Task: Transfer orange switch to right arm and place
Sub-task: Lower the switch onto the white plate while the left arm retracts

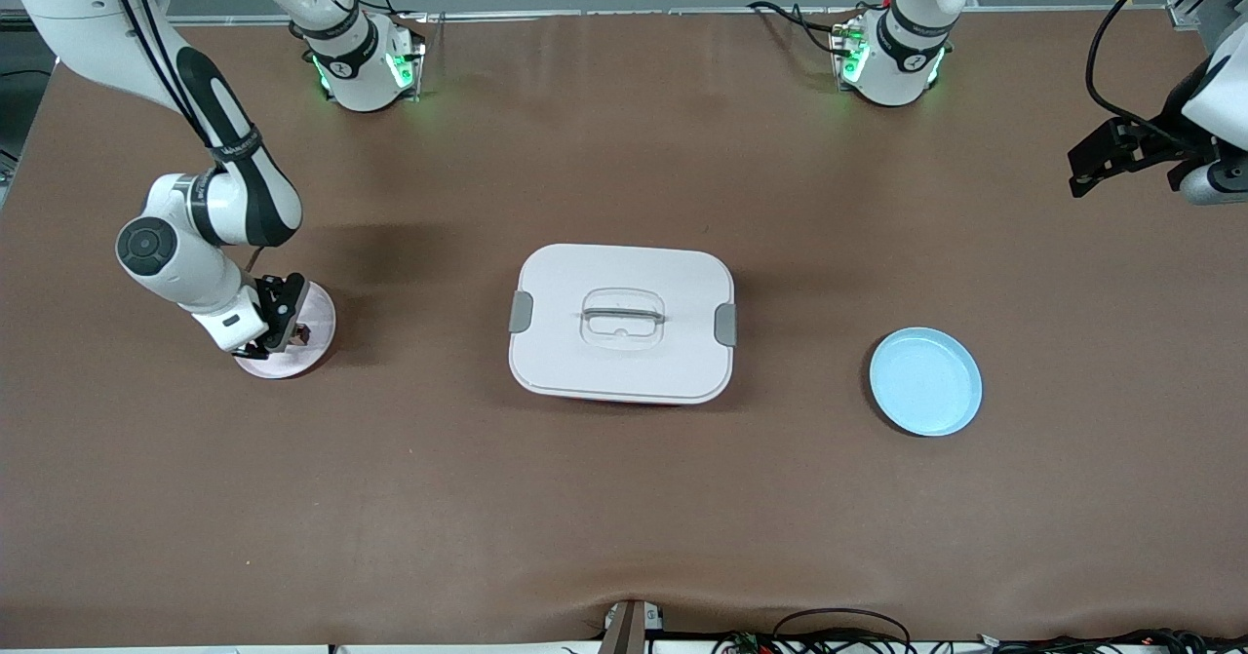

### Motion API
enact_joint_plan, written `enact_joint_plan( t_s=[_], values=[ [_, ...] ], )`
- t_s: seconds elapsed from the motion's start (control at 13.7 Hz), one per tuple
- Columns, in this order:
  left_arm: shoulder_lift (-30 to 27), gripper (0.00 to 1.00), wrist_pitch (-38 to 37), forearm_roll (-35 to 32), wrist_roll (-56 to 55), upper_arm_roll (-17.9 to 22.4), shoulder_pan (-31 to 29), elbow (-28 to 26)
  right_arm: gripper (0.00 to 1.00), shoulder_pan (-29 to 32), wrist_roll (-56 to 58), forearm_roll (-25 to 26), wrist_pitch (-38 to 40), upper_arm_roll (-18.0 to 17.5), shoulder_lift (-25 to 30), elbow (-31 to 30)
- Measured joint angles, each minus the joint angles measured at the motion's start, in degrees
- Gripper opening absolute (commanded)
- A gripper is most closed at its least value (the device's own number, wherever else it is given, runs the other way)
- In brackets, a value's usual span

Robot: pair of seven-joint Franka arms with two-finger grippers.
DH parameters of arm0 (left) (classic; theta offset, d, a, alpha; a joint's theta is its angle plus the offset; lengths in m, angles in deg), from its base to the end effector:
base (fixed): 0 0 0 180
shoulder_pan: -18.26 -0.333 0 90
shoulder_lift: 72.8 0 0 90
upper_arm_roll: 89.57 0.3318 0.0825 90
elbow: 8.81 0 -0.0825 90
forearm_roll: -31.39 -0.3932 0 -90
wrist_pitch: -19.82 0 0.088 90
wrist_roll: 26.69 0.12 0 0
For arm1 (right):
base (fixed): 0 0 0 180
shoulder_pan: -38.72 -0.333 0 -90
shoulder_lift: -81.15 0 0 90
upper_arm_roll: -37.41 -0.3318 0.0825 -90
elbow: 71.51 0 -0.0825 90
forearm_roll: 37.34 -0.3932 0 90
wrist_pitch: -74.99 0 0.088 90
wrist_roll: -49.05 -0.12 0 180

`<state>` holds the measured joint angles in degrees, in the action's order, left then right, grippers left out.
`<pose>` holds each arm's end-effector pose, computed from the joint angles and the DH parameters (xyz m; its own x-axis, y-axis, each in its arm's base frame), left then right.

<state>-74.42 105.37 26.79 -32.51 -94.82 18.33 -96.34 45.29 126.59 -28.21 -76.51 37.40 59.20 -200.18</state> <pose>0.5452 -0.0414 0.6572 0.9999 0.0147 0.0023 0.0148 -0.9965 -0.0828 0.5517 -0.0602 0.1890 0.1917 0.9787 -0.0738 0.9814 -0.1902 0.0265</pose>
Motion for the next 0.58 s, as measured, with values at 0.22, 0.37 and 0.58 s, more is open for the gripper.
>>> enact_joint_plan(
  t_s=[0.22,0.37,0.58],
  values=[
    [0.0,1.0,0.0,0.0,0.0,0.2,-0.3,-0.3,1.0,0.0,0.0,0.0,-0.2,0.0,0.0,0.1],
    [0.1,1.0,0.0,0.0,0.0,0.2,-0.4,-0.6,1.0,0.0,0.0,0.0,-0.2,0.0,0.0,0.4],
    [0.2,1.0,0.4,0.0,0.0,0.2,-0.4,-0.8,1.0,0.0,0.0,0.0,-0.2,0.0,0.1,1.2]
  ],
)
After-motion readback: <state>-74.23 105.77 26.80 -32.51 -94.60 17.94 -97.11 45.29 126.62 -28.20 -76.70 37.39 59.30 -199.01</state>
